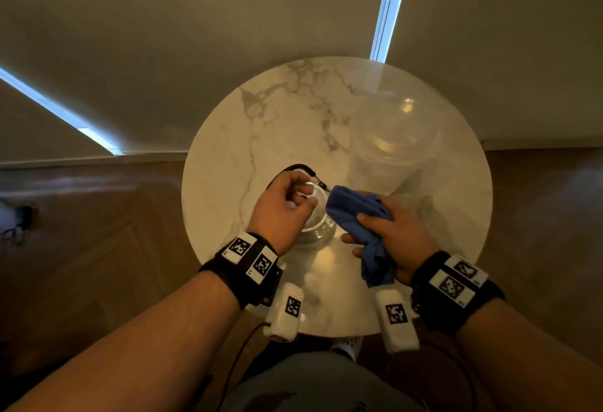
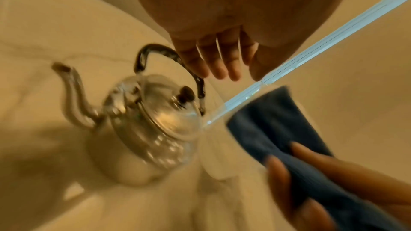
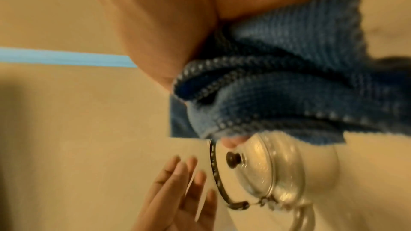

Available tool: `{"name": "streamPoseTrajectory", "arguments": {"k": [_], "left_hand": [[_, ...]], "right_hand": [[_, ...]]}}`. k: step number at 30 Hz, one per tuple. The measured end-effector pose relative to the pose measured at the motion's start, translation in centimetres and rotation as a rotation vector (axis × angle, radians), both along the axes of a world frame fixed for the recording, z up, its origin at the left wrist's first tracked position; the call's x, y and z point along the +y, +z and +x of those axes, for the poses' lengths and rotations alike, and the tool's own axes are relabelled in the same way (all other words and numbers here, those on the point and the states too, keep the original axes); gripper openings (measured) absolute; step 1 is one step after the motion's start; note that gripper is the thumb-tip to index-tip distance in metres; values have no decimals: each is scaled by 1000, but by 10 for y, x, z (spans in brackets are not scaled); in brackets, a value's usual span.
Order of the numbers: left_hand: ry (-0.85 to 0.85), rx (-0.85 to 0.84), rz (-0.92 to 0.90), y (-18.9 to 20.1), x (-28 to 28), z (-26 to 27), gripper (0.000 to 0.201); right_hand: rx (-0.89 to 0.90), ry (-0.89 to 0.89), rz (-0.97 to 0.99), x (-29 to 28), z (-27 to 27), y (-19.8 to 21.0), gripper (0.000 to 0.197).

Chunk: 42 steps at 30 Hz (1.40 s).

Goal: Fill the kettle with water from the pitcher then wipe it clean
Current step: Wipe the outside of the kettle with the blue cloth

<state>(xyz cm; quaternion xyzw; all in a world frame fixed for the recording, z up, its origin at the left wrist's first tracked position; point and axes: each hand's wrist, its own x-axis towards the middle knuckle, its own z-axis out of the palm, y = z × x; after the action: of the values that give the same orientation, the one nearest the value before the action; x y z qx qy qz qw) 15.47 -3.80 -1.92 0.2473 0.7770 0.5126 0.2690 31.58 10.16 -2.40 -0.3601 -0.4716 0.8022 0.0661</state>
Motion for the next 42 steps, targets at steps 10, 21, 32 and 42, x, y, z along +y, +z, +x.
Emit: {"name": "streamPoseTrajectory", "arguments": {"k": [10,21,32,42], "left_hand": [[-497,482,-485,-34,-31,-82,87],[-645,392,-599,-42,-13,-103,79],[-703,397,-621,-38,-12,-105,62],[-713,431,-624,-43,-14,-107,69]], "right_hand": [[-247,199,954,-10,-75,-7,27],[-733,431,1063,-56,-86,-37,51],[-833,358,1135,-69,-96,-36,50],[-799,142,1014,-64,-90,-14,27]]}}
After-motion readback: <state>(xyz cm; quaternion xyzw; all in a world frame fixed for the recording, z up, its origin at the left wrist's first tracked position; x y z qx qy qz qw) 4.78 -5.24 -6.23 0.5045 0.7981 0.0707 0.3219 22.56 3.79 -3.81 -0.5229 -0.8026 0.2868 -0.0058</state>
